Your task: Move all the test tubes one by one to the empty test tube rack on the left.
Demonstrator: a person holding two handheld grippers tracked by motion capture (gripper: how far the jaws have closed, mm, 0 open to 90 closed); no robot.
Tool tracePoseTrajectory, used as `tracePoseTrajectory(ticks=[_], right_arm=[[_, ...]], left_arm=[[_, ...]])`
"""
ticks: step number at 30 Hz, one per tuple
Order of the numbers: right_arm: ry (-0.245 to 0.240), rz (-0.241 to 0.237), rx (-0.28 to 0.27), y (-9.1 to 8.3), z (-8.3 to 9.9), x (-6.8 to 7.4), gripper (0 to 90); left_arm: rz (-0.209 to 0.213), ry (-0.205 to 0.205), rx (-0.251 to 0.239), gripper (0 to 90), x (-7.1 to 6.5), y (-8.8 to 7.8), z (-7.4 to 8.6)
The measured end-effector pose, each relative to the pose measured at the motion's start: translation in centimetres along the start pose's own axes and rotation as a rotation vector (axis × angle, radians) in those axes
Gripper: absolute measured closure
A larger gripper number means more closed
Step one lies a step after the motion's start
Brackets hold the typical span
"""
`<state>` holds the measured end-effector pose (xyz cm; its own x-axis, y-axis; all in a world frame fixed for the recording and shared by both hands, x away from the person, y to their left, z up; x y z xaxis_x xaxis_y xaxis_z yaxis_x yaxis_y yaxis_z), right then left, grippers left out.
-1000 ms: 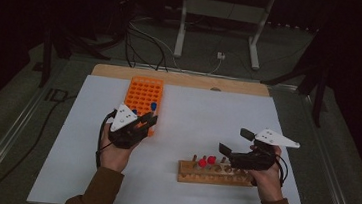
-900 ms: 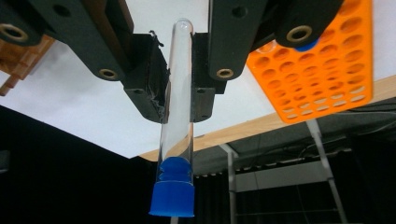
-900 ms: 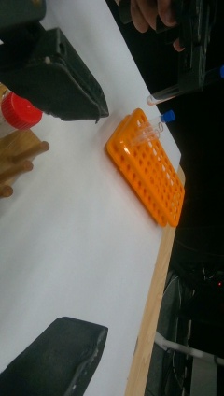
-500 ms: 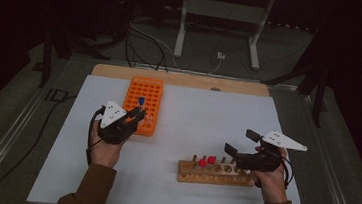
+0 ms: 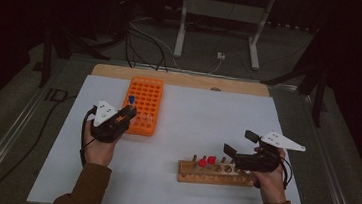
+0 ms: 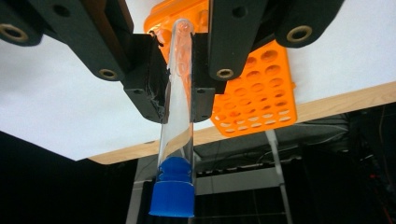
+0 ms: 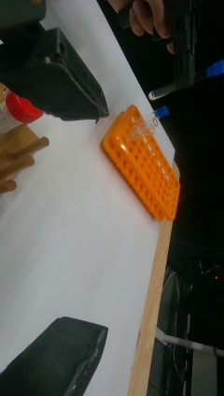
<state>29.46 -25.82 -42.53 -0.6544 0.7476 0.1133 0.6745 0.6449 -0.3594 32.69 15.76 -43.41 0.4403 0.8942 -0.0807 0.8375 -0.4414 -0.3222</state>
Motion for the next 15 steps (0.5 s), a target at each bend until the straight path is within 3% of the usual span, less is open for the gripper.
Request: tracePoseTrajectory(ticks=[15], right_arm=[[0.004, -0.003, 0.001, 0.1, 0.1, 0.2, 0.1]], left_arm=[[-0.084, -0.023, 0.007, 77.1, 1.3, 1.0, 1.0]])
Point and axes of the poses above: each handheld gripper's, and its own axes: y roughly forward along the jaws, z roughly out of its underside, x roughly to its left, the point moved 2 cm from there along y, roughly forward along the jaws, and after that the axes turned 4 degrees about -y, right-handed, at the moved point
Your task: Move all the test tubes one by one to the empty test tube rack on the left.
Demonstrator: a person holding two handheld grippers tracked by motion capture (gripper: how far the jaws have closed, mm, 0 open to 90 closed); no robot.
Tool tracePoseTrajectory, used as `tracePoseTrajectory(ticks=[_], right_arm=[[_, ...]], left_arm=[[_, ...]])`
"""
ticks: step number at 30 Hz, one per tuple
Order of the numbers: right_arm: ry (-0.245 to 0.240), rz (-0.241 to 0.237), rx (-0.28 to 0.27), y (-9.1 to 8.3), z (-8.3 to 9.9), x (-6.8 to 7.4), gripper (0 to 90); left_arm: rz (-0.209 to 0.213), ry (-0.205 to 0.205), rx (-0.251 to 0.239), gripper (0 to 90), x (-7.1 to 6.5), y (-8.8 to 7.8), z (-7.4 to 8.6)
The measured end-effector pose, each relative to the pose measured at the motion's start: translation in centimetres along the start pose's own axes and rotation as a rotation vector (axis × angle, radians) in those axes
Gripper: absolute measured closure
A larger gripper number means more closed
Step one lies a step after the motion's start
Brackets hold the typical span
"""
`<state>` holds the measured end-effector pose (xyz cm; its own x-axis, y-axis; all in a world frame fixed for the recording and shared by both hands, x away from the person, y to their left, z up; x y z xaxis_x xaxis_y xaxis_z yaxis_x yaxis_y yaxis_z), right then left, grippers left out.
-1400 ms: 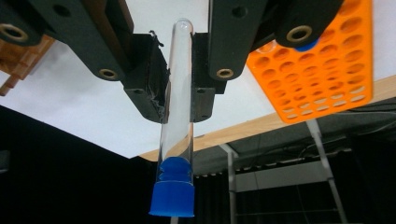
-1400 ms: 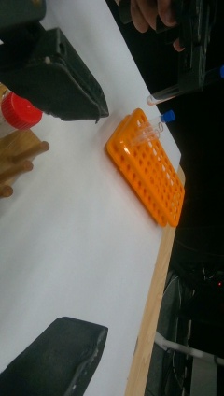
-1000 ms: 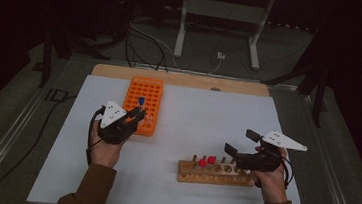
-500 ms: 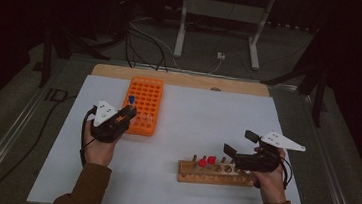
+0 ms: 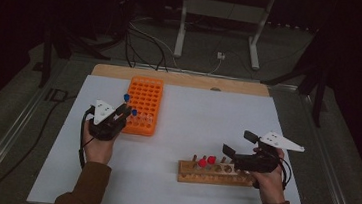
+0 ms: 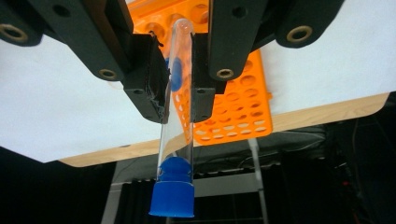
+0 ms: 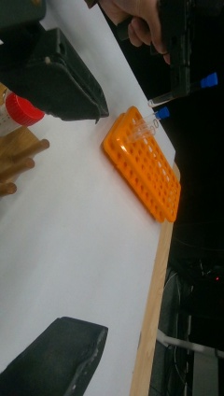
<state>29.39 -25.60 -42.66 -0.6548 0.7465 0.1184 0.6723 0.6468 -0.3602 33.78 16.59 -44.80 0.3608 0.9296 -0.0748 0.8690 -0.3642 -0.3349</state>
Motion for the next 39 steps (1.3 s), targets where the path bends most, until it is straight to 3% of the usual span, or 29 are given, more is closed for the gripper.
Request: tracePoseTrajectory(ticks=[13, 23, 30, 33, 37, 39], right_arm=[[-0.002, -0.001, 0.001, 0.1, 0.2, 0.0, 0.1], [-0.001, -0.006, 0.005, 0.3, 0.3, 0.2, 0.1], [-0.006, -0.015, 0.012, 0.5, 0.4, 0.3, 0.1], [-0.006, -0.018, 0.016, 0.6, 0.4, 0.4, 0.1], [-0.008, -0.021, 0.016, 0.7, 0.5, 0.4, 0.1], [-0.01, -0.021, 0.017, 0.7, 0.5, 0.5, 0.1]], left_arm=[[-0.036, -0.016, 0.034, 77.1, 0.5, 1.5, 1.3], [-0.057, -0.057, 0.053, 77.2, 0.9, 2.6, 3.2], [-0.071, -0.002, 0.142, 77.4, 0.7, 3.2, 4.8], [-0.068, 0.004, 0.155, 77.6, 0.7, 3.3, 5.0], [-0.075, 0.044, 0.197, 77.6, 0.5, 3.6, 5.4], [-0.073, 0.03, 0.192, 77.6, 0.6, 3.6, 5.5]])
Point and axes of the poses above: each handheld gripper's, and its own axes: y roughly forward along the jaws, z roughly out of its underside, x roughly to its left, the point moved 2 cm from there along y, roughly forward along the jaws, and after that the axes turned 4 degrees about -y, right-handed, at the moved point
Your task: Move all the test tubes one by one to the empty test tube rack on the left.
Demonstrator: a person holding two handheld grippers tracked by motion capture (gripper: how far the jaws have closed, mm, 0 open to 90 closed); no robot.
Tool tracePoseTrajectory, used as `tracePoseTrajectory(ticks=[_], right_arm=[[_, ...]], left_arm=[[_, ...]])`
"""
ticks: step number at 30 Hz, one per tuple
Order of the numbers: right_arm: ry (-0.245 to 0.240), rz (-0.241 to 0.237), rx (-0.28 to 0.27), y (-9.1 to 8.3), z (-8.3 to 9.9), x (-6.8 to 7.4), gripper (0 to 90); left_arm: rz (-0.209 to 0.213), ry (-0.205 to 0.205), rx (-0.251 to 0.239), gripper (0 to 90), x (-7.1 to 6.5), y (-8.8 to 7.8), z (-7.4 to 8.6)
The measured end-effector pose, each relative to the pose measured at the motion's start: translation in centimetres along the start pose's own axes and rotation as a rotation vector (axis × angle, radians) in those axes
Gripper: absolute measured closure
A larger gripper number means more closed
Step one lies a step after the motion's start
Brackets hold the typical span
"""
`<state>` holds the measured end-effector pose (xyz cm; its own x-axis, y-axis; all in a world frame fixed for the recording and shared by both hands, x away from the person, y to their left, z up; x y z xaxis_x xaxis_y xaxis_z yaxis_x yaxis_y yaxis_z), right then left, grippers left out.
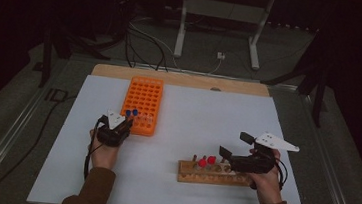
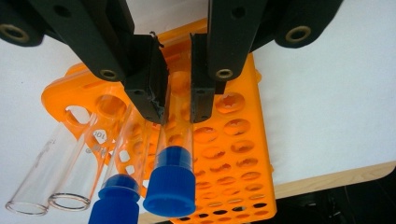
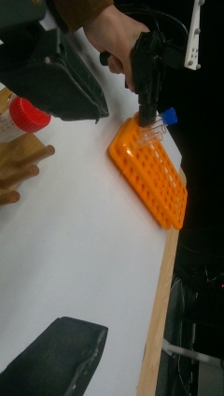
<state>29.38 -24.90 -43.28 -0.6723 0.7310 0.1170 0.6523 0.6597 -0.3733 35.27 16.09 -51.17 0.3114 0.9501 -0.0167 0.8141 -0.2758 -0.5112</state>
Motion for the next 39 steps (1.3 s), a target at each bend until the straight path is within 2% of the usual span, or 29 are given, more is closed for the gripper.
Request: tracePoseTrajectory(ticks=[5, 11, 18, 24, 29, 31, 32, 35, 39], right_arm=[[-0.001, -0.003, 0.001, 0.0, 0.0, 0.1, 0.1], [-0.013, -0.009, 0.008, 0.0, 0.1, 0.2, 0.2], [-0.021, -0.022, 0.009, 0.1, 0.2, 0.4, 0.1], [-0.037, -0.028, 0.011, 0.0, 0.2, 0.6, 0.2], [-0.045, -0.055, 0.01, -0.1, 0.2, 0.9, 1.2], [-0.055, -0.072, 0.017, -0.2, 0.3, 1.1, 2.0], [-0.054, -0.082, 0.026, -0.2, 0.4, 1.2, 2.5], [-0.074, -0.12, 0.045, -0.3, 0.8, 1.6, 8.8], [-0.096, -0.151, 0.064, -0.3, 1.4, 2.2, 22.5]], left_arm=[[0.008, -0.019, -0.001, 76.6, 0.1, 0.0, 0.0], [0.007, -0.065, -0.009, 60.6, 0.7, -0.5, 0.2], [0.038, -0.157, -0.035, 41.9, 1.5, -1.8, -0.1], [0.045, -0.163, -0.082, 23.0, 1.1, -3.3, -0.6], [0.111, -0.195, -0.108, 7.6, 0.5, -4.3, -1.2], [0.129, -0.188, -0.109, 1.3, 0.1, -4.5, -1.4], [0.132, -0.182, -0.116, 1.0, -0.2, -4.7, -1.5], [0.134, -0.179, -0.138, 0.5, -0.5, -5.2, -1.6], [0.154, -0.186, -0.157, 0.5, -0.8, -5.7, -1.8]])
Point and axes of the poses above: each handheld gripper's, and its own axes: y roughly forward along the jaws, z roughly out of its underside, x roughly to its left, the point moved 2 cm from there along y, roughly forward along the jaws, and after that the axes turned 4 degrees about -y, right-handed, at the moved point
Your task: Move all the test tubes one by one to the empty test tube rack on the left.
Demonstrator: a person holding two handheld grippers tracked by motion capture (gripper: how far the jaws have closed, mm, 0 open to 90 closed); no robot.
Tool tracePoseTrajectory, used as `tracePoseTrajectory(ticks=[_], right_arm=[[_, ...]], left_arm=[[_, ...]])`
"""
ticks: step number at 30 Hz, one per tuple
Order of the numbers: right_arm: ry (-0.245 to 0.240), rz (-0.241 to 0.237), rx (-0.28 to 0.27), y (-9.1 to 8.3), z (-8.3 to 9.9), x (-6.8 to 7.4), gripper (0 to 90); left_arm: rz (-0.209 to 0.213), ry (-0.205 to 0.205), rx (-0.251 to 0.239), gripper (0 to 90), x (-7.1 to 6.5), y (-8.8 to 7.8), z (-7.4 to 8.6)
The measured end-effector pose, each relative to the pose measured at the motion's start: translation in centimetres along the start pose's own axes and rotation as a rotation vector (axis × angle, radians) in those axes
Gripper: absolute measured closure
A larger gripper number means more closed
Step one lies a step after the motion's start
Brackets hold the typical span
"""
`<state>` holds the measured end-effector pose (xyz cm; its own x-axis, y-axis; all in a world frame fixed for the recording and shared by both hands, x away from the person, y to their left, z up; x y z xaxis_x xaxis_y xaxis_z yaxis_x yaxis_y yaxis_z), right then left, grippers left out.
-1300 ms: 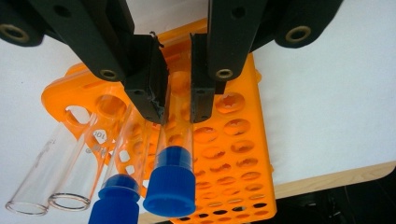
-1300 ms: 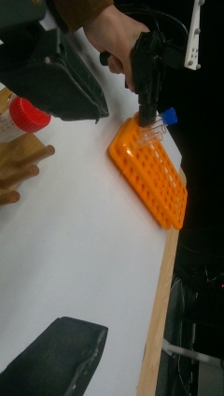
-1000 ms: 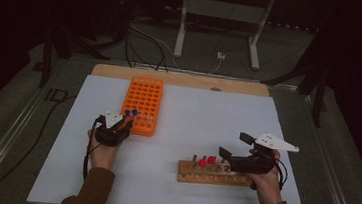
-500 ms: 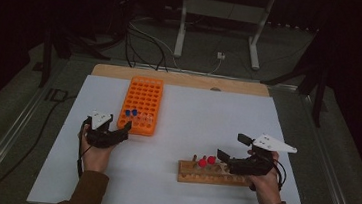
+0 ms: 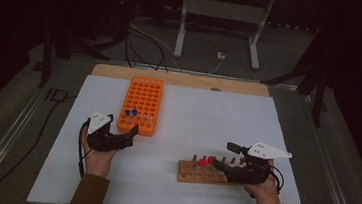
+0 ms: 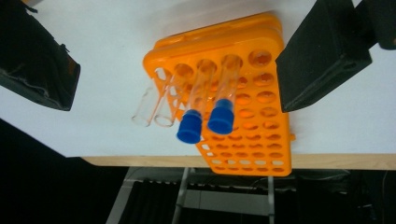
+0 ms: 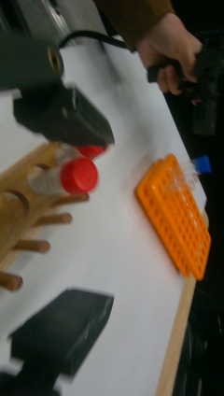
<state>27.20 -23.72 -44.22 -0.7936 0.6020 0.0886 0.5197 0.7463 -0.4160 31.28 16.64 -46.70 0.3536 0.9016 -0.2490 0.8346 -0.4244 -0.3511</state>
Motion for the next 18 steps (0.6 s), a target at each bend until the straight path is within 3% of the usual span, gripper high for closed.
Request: tracePoseTrajectory(ticks=[6, 10, 14, 18], right_arm=[[-0.062, -0.061, 0.036, 0.8, 1.0, 1.1, 46.1], [-0.069, -0.084, 0.067, 1.7, 1.5, 1.3, 55.9], [-0.094, -0.076, 0.103, 2.5, 2.0, 1.4, 64.7], [-0.103, -0.07, 0.104, 2.8, 2.1, 1.6, 74.0]], left_arm=[[0.003, 0.02, 0.003, 0.5, -0.4, -0.3, 0.0], [0.0, 0.016, 0.004, 0.5, -0.4, -0.2, 0.2], [-0.003, 0.018, 0.009, 0.5, -0.5, -0.2, 0.3], [-0.001, 0.024, 0.008, 0.6, -0.7, -0.2, 0.3]])
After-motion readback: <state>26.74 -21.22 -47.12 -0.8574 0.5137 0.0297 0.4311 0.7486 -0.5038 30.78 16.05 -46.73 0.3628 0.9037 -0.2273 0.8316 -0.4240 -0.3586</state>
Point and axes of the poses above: each handheld gripper's, and its own axes: y roughly forward along the jaws, z roughly out of its underside, x roughly to its left, the point moved 2 cm from there along y, roughly forward along the jaws, and after that the axes turned 4 degrees about -y, right-handed, at the moved point
